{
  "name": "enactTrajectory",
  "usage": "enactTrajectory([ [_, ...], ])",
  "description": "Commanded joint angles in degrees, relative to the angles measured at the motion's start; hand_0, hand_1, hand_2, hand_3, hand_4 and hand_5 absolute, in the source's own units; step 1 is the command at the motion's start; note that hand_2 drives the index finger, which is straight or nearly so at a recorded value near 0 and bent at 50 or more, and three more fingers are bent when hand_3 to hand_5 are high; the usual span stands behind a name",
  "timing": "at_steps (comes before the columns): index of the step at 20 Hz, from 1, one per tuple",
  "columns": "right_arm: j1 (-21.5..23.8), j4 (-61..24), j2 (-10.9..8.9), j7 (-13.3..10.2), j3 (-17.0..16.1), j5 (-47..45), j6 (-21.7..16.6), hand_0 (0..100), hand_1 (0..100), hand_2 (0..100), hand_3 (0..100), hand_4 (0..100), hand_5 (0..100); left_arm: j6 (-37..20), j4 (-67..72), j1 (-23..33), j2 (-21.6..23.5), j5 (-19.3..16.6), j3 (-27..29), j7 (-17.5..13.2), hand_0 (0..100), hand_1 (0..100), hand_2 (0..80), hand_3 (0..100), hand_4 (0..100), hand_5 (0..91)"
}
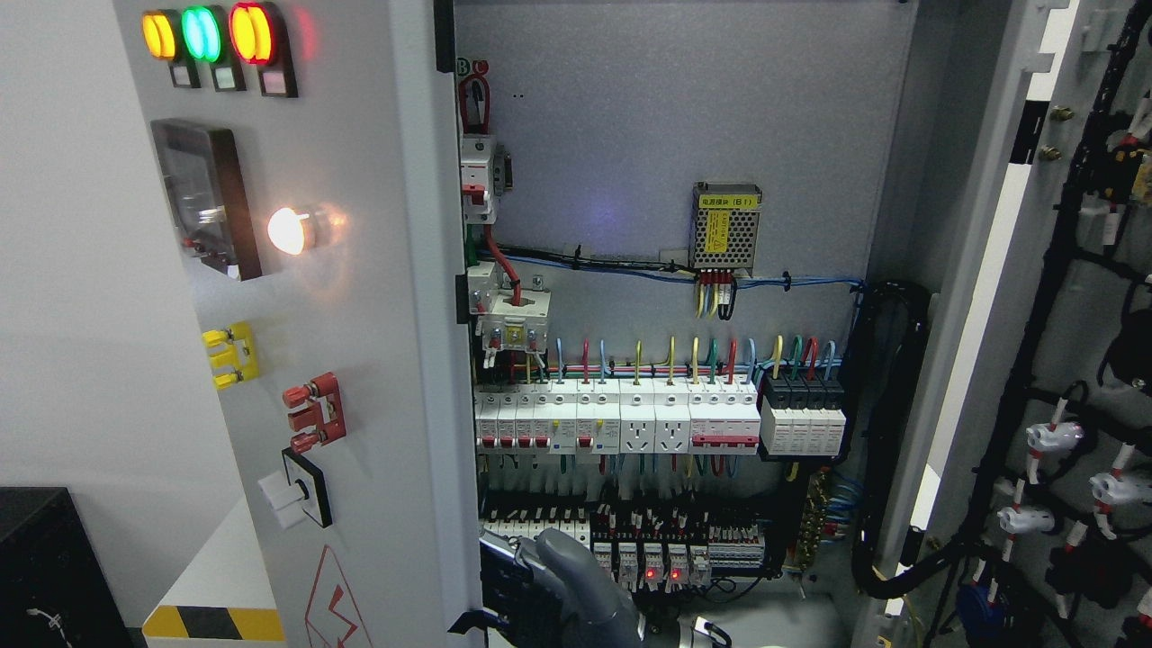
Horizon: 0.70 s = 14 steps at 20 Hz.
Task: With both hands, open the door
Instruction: 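Swing the indicator-light door wide with the right hand, then withdraw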
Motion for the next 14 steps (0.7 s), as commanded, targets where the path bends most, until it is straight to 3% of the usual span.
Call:
enactTrajectory([
  [1, 0.5, -3.8, 0.95, -0.2, 7.8, -0.4, 0.3, 0, 0, 0, 0, 0, 0, 0.0, 0.0, 0.0, 0.0, 0.0, -1.1, 0.0, 0, 0, 0.0, 0, 0, 0.0],
  [8, -0.3, -3.6, 1.65, -0.4, 12.0, -0.4, 1.6, 0, 0, 0, 0, 0, 0, 0.0, 0.0, 0.0, 0.0, 0.0, -1.1, 0.0, 0, 0, 0.0, 0, 0, 0.0],
  [14, -3.0, -0.8, 4.99, -0.7, 13.9, 0.2, 4.0, 0, 0, 0, 0, 0, 0, 0.0, 0.0, 0.0, 0.0, 0.0, -1.1, 0.0, 0, 0, 0.0, 0, 0, 0.0],
])
